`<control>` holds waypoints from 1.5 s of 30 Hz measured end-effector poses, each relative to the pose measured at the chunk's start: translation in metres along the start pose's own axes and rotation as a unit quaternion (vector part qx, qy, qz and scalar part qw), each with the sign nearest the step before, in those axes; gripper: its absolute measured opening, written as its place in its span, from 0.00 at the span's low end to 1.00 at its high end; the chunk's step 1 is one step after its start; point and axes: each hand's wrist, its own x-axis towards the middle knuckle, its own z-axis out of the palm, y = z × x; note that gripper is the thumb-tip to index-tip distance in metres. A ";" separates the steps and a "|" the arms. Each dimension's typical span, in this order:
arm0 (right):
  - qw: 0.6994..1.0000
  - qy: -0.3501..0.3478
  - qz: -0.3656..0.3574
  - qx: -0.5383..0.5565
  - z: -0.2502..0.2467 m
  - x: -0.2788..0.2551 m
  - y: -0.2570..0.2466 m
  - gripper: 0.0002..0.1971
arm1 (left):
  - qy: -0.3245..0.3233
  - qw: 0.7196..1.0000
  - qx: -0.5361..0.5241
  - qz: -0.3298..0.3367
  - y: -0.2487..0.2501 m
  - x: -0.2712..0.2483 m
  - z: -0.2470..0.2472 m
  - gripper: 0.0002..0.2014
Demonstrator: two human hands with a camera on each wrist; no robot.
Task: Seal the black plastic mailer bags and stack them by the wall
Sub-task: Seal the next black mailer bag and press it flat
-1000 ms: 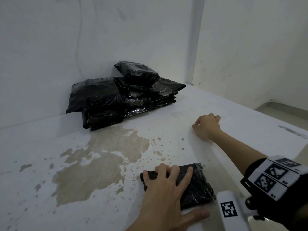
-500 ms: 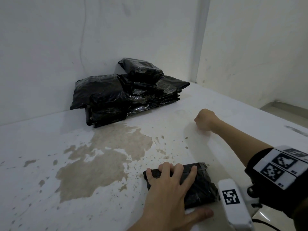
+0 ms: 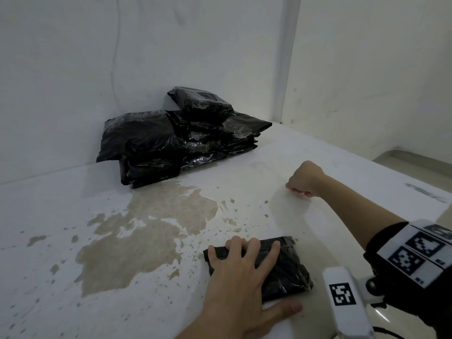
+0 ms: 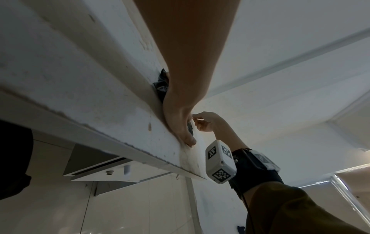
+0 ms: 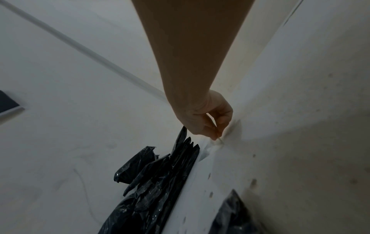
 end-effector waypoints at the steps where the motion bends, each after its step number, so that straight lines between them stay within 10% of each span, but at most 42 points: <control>1: 1.000 -0.006 0.006 0.016 0.001 0.001 0.000 0.15 | -0.004 1.000 -0.001 0.003 -0.001 0.001 0.003 0.52; 9: 0.961 0.009 -0.018 0.278 -0.026 0.014 -0.011 0.06 | -0.005 1.000 0.002 0.007 0.000 0.001 0.004 0.50; 17: 0.772 -0.096 -0.083 0.623 -0.025 0.009 -0.025 0.08 | 0.071 0.997 -0.007 -0.035 -0.003 -0.001 0.006 0.41; 29: 0.707 -0.319 -0.135 0.616 -0.017 -0.097 0.013 0.03 | 0.131 0.985 -0.058 -0.098 0.013 0.002 0.029 0.44; 37: 0.653 -0.380 -0.108 0.646 0.012 -0.110 0.028 0.27 | 0.156 0.971 -0.157 -0.089 0.010 -0.014 0.018 0.42; 45: 0.627 -0.371 -0.084 0.680 0.019 -0.112 0.030 0.22 | 0.215 0.769 -0.593 -0.106 0.000 -0.028 0.006 0.19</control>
